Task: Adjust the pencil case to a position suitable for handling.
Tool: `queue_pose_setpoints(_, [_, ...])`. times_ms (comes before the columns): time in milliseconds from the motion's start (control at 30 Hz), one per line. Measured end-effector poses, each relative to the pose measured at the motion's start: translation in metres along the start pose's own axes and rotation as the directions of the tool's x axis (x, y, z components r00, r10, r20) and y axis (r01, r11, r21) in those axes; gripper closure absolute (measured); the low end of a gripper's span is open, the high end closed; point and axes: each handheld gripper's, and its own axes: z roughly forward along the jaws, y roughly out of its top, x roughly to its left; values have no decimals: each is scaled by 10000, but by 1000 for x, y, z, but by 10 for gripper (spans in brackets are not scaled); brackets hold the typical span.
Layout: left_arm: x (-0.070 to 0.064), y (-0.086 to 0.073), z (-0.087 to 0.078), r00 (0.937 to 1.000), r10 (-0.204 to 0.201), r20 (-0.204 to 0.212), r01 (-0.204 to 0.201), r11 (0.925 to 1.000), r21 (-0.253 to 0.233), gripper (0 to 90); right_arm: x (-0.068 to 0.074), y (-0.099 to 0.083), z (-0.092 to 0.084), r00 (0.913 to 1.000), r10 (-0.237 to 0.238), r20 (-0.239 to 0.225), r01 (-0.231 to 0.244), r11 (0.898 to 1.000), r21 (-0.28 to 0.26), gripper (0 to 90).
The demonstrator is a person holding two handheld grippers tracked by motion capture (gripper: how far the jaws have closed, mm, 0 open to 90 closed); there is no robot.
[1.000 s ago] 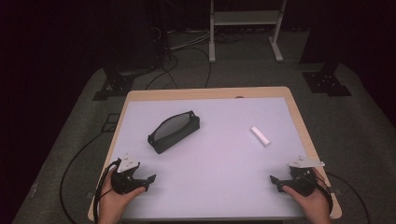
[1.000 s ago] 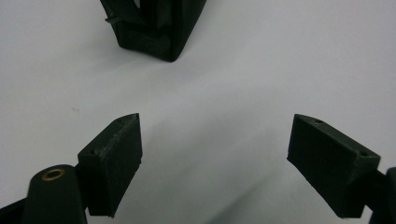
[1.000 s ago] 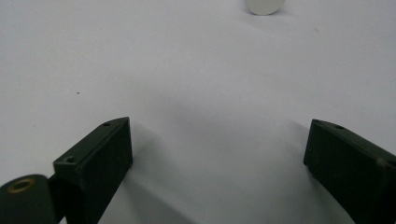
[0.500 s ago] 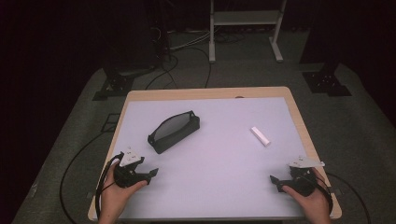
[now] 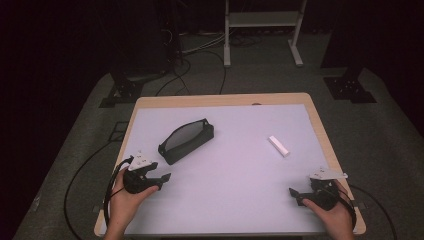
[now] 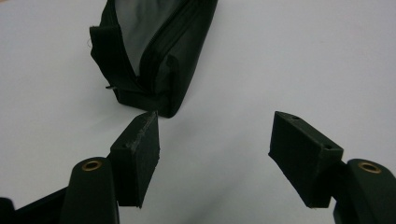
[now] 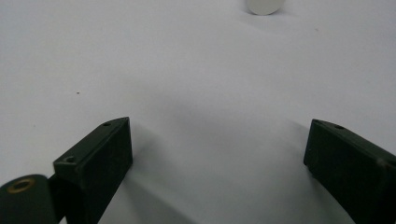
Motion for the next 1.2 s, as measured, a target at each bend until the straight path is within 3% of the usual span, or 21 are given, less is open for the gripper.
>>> queue_pose_setpoints(733, [13, 31, 5, 10000, 49, -9, -49, 9997, -249, 373, 0, 0, 0, 10000, 6, 0, -6, 10000, 5, 70])
queue_pose_setpoints(1200, [28, 55, 7, 9997, 167, -175, -179, 9973, -707, 412, 0, 0, 0, 10000, 16, -5, -16, 10000, 12, 70])
